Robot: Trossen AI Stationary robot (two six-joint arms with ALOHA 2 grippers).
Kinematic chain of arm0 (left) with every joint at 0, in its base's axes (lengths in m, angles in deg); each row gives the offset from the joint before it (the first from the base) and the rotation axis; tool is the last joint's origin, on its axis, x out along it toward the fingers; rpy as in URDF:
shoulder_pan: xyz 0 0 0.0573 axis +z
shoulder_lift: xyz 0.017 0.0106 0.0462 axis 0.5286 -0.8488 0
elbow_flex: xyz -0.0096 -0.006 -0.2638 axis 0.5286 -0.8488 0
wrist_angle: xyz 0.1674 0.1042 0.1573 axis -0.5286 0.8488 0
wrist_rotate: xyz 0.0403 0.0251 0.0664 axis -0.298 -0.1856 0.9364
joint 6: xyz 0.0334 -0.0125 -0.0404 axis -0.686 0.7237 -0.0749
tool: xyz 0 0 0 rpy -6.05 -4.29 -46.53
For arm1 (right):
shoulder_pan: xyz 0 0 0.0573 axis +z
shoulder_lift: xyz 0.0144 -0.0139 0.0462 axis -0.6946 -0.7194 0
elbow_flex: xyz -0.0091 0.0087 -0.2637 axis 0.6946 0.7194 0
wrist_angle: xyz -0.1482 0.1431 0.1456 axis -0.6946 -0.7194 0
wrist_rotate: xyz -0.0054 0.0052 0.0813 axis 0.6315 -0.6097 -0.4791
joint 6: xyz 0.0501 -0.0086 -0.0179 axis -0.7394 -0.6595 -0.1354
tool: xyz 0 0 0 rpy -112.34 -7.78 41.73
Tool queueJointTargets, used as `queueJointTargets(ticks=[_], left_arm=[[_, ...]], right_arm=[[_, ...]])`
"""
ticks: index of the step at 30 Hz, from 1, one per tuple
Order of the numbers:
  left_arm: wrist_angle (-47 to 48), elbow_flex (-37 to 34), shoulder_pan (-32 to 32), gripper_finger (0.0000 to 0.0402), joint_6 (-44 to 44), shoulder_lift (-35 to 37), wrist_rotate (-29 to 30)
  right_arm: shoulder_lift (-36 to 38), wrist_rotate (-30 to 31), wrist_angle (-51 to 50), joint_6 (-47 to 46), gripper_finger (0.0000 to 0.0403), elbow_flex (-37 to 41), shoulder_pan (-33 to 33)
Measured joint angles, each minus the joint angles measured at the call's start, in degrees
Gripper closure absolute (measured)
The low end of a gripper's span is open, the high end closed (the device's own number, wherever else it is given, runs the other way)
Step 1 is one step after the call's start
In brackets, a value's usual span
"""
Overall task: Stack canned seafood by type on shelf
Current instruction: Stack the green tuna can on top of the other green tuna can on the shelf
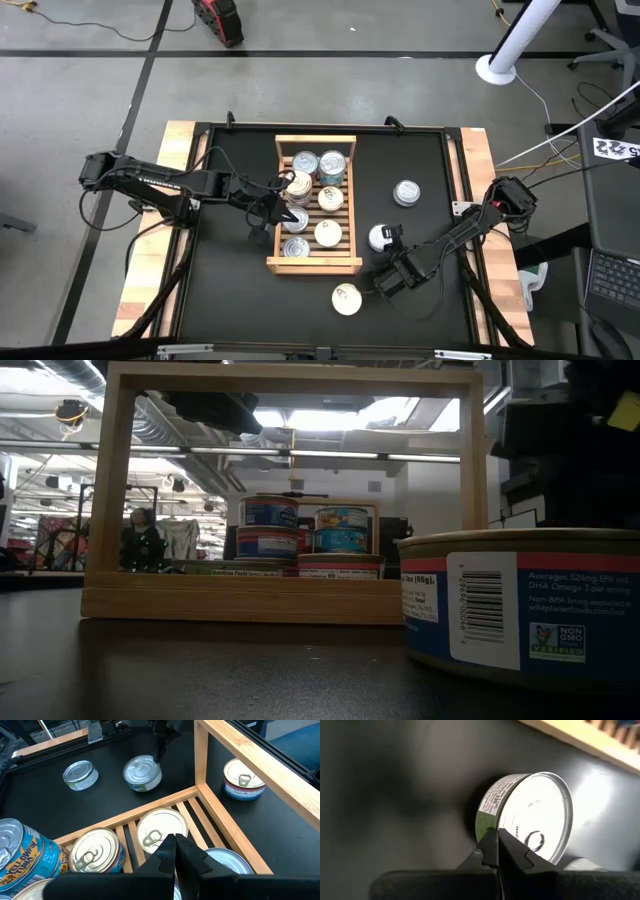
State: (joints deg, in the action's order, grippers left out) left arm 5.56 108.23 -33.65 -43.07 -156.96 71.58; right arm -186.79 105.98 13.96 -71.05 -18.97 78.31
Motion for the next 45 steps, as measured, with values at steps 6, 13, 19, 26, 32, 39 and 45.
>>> queueJointTargets(ticks=[6, 13, 19, 26, 32, 39, 45], left_arm=[[0.0, 0.0, 0.0, 0.0402, 0.0, 0.0, 0.0], [0.0, 0.0, 0.0, 0.0402, 0.0, 0.0, 0.0], [-0.3, 0.0, 0.0, 0.0402, 0.0, 0.0, 0.0], [-6.2, 0.0, 0.0, 0.0402, 0.0, 0.0, 0.0], [-10.0, 0.0, 0.0, 0.0379, 0.0, 0.0, 3.0], [-14.0, 0.0, 0.0, 0.0287, -1.4, -0.6, 8.9], [-19.5, 0.0, -0.8, 0.0229, -13.4, -4.9, 9.0]], right_arm=[[0.0, 2.1, -4.5, 1.3, 0.0403, -2.6, 0.0], [0.0, 4.2, -8.7, 2.3, 0.0403, -5.6, 0.0], [0.0, 5.7, -13.6, 2.5, 0.0403, -8.6, 0.0], [0.0, 8.3, -18.1, 2.6, 0.0403, -12.0, 0.0], [0.0, 9.2, -20.8, 2.6, 0.0403, -14.8, 0.0], [0.1, 10.4, -22.4, 3.5, 0.0403, -17.9, -0.7], [0.1, 10.9, -22.4, 6.0, 0.0403, -20.4, -2.8]])
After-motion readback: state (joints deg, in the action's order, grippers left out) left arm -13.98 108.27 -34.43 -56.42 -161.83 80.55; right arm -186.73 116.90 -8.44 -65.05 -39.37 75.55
